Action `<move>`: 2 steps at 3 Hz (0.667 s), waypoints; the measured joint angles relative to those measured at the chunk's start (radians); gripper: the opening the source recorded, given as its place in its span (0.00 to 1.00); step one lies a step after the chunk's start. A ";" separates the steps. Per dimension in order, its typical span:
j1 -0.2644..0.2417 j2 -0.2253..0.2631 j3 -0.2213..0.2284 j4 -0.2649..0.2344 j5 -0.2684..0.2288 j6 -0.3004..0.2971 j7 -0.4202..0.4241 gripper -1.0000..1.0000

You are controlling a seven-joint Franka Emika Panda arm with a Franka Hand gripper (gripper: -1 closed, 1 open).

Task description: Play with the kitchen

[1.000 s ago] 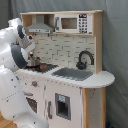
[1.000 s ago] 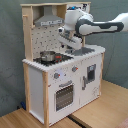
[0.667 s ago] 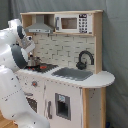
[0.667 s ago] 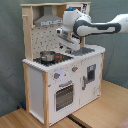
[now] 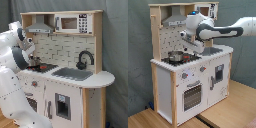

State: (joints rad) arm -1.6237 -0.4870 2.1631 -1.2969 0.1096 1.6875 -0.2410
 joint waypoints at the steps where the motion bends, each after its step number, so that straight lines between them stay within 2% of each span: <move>1: -0.079 -0.041 0.056 0.070 0.006 -0.019 -0.014 1.00; 2: -0.147 -0.077 0.103 0.149 0.011 -0.055 -0.026 1.00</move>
State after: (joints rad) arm -1.7710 -0.5637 2.2663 -1.1476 0.1210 1.6325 -0.2674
